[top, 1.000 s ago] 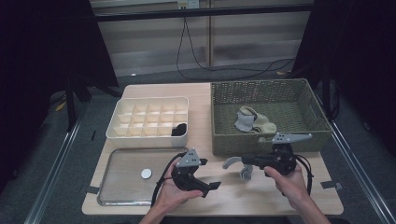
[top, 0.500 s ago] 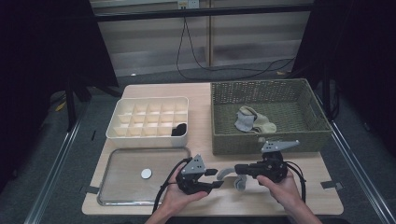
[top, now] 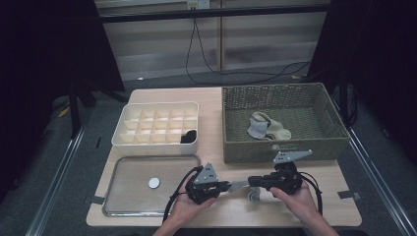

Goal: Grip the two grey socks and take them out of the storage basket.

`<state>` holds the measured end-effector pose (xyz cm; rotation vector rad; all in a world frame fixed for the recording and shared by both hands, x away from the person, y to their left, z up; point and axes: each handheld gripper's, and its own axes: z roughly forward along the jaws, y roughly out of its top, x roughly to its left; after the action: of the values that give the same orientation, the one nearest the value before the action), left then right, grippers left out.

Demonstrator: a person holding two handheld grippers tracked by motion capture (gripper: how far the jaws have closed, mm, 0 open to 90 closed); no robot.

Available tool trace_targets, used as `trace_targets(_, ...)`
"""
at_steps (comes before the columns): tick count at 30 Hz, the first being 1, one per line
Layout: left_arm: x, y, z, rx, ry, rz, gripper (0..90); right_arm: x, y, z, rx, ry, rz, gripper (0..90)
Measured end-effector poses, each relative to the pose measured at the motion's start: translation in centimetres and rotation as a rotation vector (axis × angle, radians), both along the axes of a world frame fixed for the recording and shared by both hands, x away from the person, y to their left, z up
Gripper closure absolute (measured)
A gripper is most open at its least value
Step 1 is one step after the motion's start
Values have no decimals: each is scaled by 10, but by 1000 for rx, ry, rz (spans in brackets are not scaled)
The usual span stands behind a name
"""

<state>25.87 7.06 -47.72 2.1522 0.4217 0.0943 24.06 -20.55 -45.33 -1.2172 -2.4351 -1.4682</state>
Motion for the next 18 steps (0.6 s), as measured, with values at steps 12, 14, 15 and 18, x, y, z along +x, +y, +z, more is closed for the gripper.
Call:
trace_targets(12,-14,0,-5,44,-2,-73,865,-9,8,-26,-85,64,31,870)
trace_targets(14,-16,-2,-6,50,3,-84,864,-9,8,-31,-102,71,29,863)
trace_targets(15,-17,-2,-6,53,4,-88,863,-9,8,-33,-113,64,24,861)
trace_targets(18,-17,-3,-6,35,17,-107,852,-7,10,-38,-137,67,23,836)
